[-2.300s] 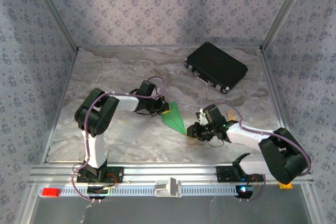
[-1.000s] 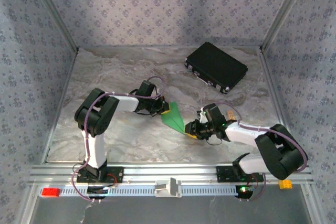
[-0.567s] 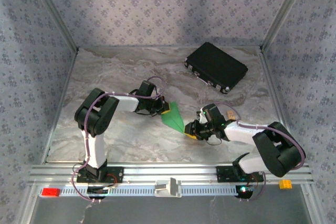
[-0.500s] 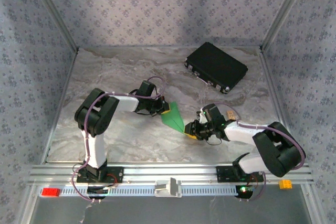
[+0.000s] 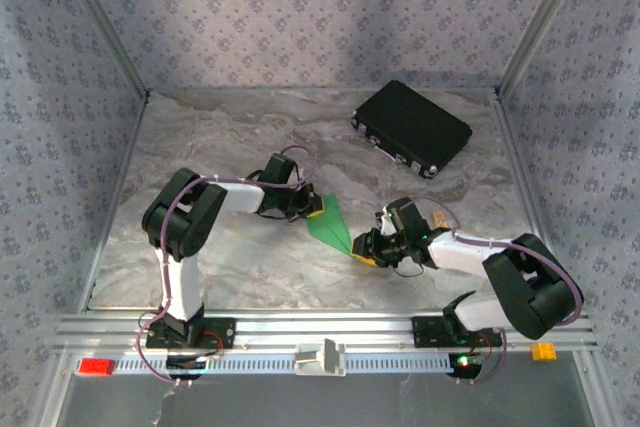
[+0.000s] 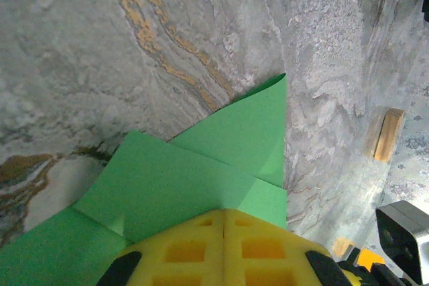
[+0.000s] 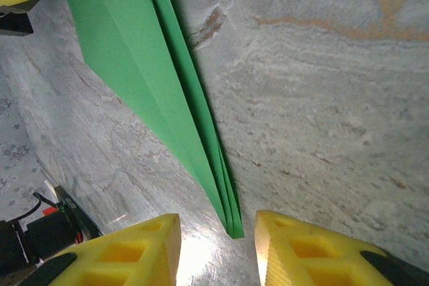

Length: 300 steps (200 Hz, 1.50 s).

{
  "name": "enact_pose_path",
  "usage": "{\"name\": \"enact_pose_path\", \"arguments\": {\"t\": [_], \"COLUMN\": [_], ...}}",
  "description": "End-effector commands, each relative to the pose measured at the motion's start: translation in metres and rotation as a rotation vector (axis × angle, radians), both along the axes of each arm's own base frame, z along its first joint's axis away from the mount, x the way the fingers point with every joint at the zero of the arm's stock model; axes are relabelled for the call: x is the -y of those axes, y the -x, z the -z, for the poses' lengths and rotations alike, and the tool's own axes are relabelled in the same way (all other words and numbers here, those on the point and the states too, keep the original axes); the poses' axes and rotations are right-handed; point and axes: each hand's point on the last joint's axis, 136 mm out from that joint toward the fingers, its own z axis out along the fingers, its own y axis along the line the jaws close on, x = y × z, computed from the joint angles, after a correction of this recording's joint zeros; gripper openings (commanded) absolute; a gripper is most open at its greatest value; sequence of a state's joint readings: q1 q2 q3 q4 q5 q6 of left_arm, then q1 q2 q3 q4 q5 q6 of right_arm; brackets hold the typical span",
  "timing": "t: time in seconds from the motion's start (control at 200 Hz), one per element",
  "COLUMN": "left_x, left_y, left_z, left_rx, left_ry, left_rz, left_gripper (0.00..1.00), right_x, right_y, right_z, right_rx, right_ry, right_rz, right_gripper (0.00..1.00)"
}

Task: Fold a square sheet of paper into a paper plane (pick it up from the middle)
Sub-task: Turn over the paper at the center of the table.

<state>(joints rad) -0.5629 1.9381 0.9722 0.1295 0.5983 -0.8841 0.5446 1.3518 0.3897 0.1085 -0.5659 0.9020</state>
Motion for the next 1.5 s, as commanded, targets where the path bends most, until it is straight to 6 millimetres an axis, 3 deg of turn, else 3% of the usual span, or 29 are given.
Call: {"name": "enact_pose_path", "arguments": {"t": [0.0, 0.43, 0.8, 1.149, 1.329, 1.494], "left_x": [-0.02, -0.02, -0.019, -0.016, -0.005, 0.002], "left_y": [0.006, 0.006, 0.006, 0.004, -0.004, -0.013], "left_z": [0.026, 0.025, 0.024, 0.02, -0.004, -0.054], "left_rx": [-0.058, -0.057, -0.056, -0.052, -0.021, 0.078], "left_ry": [-0.094, -0.092, -0.091, -0.075, -0.012, 0.051], "left_rz": [-0.048, -0.051, -0.05, -0.055, -0.054, -0.05], "left_gripper": [0.0, 0.0, 0.0, 0.0, 0.03, 0.23], "right_x": [-0.004, -0.013, -0.02, -0.023, -0.021, -0.012], "right_y": [-0.001, -0.013, -0.039, -0.042, -0.041, -0.041], "right_z": [-0.005, -0.007, -0.019, -0.018, -0.021, -0.034], "right_rx": [-0.015, -0.008, 0.06, 0.068, 0.082, 0.137], "right_ry": [-0.026, -0.074, -0.134, -0.151, -0.154, -0.096], "right_rz": [-0.004, 0.02, 0.052, 0.041, 0.031, 0.009], "right_gripper": [0.35, 0.34, 0.32, 0.19, 0.07, 0.03]}}
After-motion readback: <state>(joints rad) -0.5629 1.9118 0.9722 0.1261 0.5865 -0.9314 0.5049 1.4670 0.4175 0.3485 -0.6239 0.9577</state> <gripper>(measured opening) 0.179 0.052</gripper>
